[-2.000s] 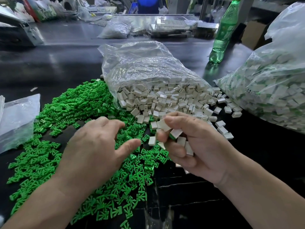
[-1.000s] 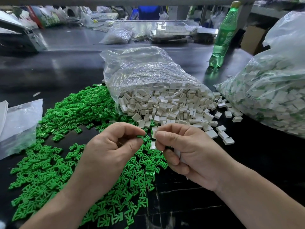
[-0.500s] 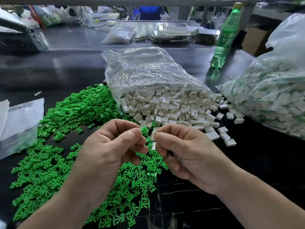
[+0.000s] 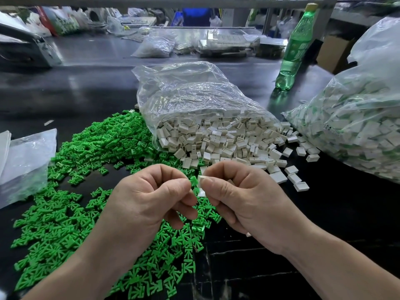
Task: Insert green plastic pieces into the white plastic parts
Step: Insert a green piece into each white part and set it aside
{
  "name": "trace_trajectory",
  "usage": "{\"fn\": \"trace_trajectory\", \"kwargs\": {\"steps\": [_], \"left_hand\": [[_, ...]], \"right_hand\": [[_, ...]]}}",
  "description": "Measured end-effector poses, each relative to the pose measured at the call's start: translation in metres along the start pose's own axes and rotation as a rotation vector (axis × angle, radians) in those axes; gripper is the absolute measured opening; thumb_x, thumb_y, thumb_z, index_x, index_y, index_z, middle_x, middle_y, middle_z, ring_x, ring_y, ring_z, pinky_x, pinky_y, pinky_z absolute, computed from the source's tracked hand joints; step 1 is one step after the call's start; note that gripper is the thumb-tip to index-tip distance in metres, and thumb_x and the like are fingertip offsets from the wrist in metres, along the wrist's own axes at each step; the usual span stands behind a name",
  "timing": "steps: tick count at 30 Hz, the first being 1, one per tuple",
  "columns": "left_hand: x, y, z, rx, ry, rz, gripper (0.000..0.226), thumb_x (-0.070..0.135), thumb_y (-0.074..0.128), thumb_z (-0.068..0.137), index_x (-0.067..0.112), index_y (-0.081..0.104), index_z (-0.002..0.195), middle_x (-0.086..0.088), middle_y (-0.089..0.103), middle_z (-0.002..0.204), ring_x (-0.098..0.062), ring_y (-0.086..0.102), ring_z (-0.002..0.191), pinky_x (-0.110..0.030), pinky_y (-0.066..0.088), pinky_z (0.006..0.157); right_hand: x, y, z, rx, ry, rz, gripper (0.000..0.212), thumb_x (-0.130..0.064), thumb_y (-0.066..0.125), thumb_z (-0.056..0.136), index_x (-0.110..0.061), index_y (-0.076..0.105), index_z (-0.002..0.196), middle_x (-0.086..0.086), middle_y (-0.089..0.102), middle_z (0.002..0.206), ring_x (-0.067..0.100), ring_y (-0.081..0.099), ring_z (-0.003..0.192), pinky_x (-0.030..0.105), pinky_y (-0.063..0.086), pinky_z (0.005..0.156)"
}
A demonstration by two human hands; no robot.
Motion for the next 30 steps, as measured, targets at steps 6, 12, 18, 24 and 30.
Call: {"fn": "trace_trajectory", "kwargs": {"steps": [6,12,18,24,30], "left_hand": [[-0.001,0.004,-0.001,-0.089,-0.026,-0.027,0.023,0.039,0.074,0.068,0.018,0.072,0.077,-0.014,0.07,0.072,-0.027,0.069,0.061,-0.026,0.05,0.047],[-0.005,0.03,-0.006,-0.281,-0.134,-0.419,0.052,0.04,0.084,0.073,0.014,0.068,0.114,-0.016,0.067,0.073,-0.025,0.067,0.058,-0.026,0.052,0.045],[-0.012,0.044,-0.009,-0.352,-0.209,-0.624,0.04,0.033,0.082,0.077,0.008,0.071,0.106,-0.014,0.068,0.068,-0.022,0.068,0.054,-0.026,0.055,0.044],[-0.012,0.044,-0.008,-0.322,-0.181,-0.694,0.033,0.027,0.084,0.075,0.011,0.072,0.101,-0.012,0.067,0.063,-0.02,0.067,0.05,-0.025,0.054,0.042],[-0.01,0.047,-0.007,-0.321,-0.116,-0.754,0.035,0.032,0.08,0.08,0.012,0.071,0.107,-0.008,0.068,0.065,-0.018,0.068,0.053,-0.025,0.055,0.044]], "right_hand": [[0.0,0.006,-0.002,-0.065,0.019,-0.06,0.012,-0.034,0.064,0.094,-0.026,0.07,0.087,-0.002,0.058,0.067,0.007,0.043,0.043,0.016,0.032,0.037],[0.002,0.012,-0.004,-0.143,0.085,0.107,0.016,-0.03,0.064,0.094,-0.018,0.07,0.087,0.003,0.057,0.069,0.009,0.041,0.043,0.017,0.03,0.035],[0.006,0.015,-0.006,-0.145,0.154,0.162,0.022,-0.03,0.066,0.09,-0.01,0.069,0.096,0.002,0.056,0.065,0.007,0.041,0.04,0.016,0.028,0.033],[0.004,0.021,-0.006,-0.129,0.157,0.212,0.017,-0.03,0.066,0.089,-0.014,0.072,0.091,0.002,0.055,0.064,0.006,0.04,0.039,0.016,0.027,0.033],[0.003,0.024,-0.004,-0.11,0.143,0.281,0.032,-0.031,0.065,0.09,0.001,0.064,0.098,0.003,0.051,0.065,0.007,0.037,0.039,0.016,0.025,0.033]]}}
Point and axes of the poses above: each hand's wrist, its own z-axis towards the middle knuckle, its own y-axis out of the palm, x = y × z, the point moved 9 cm from there along z, towards the middle knuckle
